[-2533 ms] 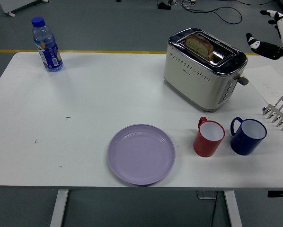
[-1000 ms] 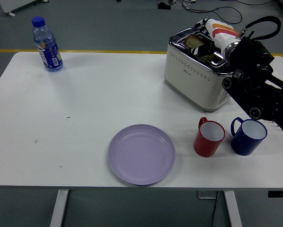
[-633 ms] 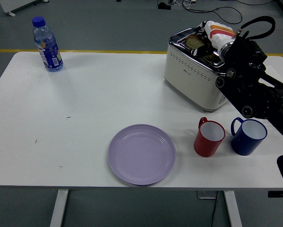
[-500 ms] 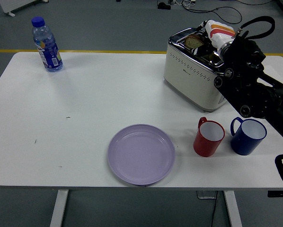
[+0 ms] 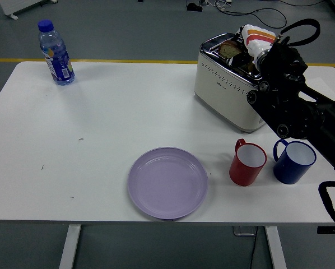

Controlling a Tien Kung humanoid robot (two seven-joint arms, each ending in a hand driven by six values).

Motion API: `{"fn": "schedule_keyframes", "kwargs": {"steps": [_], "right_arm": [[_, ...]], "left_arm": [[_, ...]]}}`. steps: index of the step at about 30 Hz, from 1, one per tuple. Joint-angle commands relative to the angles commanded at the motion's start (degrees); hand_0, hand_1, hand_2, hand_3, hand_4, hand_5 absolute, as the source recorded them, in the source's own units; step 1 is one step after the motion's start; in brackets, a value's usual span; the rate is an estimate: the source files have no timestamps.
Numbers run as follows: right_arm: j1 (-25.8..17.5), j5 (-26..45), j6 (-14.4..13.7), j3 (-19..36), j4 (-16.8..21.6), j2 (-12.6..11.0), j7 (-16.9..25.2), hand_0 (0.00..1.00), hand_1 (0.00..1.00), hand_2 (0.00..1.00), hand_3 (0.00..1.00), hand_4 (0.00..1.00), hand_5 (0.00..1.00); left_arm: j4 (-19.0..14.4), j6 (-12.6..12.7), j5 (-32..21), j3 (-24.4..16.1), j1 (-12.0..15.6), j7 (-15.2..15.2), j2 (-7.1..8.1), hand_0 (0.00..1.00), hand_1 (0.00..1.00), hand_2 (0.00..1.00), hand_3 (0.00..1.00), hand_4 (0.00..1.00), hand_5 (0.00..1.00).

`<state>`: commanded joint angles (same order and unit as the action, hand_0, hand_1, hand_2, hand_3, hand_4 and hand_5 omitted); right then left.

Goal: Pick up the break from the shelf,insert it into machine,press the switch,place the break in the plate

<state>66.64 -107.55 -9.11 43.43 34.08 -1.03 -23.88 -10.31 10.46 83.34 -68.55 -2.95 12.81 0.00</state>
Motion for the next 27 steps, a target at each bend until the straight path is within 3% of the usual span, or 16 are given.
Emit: {"fn": "schedule_keyframes", "kwargs": {"steps": [3,4,9,10,15,16,21,23,27], "right_arm": [[0.37,0.80,-0.40,-1.24,-0.89,0.37,0.29,0.305,0.412,0.473,0.606,0.825,0.247],[0.44,0.81,-0.42,-1.42,-1.01,0.44,0.30,0.265,0.373,0.435,0.552,0.811,0.235],[0.85,-0.03,-0.83,-1.90,-1.89,0.83,0.17,0.265,0.373,0.435,0.552,0.811,0.235],[0.92,0.00,-1.00,-1.97,-2.02,0.88,0.26,0.193,0.312,0.383,0.479,0.777,0.210],[1.24,-0.45,-1.50,-2.24,-2.18,0.91,0.54,0.193,0.312,0.383,0.479,0.777,0.210],[1.36,-0.81,-2.03,-2.30,-2.25,0.85,0.53,0.127,0.289,0.384,0.468,0.637,0.045],[1.74,-2.39,-2.15,-2.48,-2.39,0.63,0.15,0.127,0.289,0.384,0.468,0.637,0.045],[1.79,-2.70,-1.97,-2.57,-2.37,0.54,0.11,0.125,0.271,0.373,0.468,0.641,0.002],[2.01,-3.43,-0.43,-2.94,-2.54,0.27,-0.16,0.125,0.271,0.373,0.468,0.641,0.002]], "left_arm": [[0.00,0.02,0.30,-0.21,-0.03,0.05,0.00,0.614,0.467,0.424,0.567,0.340,0.895],[0.00,0.01,0.37,-0.26,-0.04,0.07,0.00,0.615,0.467,0.423,0.567,0.339,0.893],[0.00,0.02,0.46,-0.33,-0.11,0.09,0.00,0.615,0.467,0.423,0.567,0.339,0.893],[0.00,0.02,0.37,-0.24,-0.14,0.08,0.00,0.615,0.467,0.423,0.566,0.340,0.893],[0.00,-0.01,0.68,-0.47,-0.21,0.12,0.00,0.615,0.467,0.423,0.566,0.340,0.893],[0.00,-0.01,0.73,-0.50,-0.20,0.12,0.00,0.615,0.466,0.422,0.567,0.340,0.892],[0.00,-0.03,1.16,-0.86,-0.06,0.17,0.00,0.615,0.466,0.422,0.567,0.340,0.892],[0.00,-0.03,1.29,-0.95,-0.03,0.19,0.00,0.615,0.466,0.421,0.566,0.340,0.892],[0.00,-0.06,1.73,-1.26,0.13,0.23,0.00,0.615,0.466,0.421,0.566,0.340,0.892]]}}
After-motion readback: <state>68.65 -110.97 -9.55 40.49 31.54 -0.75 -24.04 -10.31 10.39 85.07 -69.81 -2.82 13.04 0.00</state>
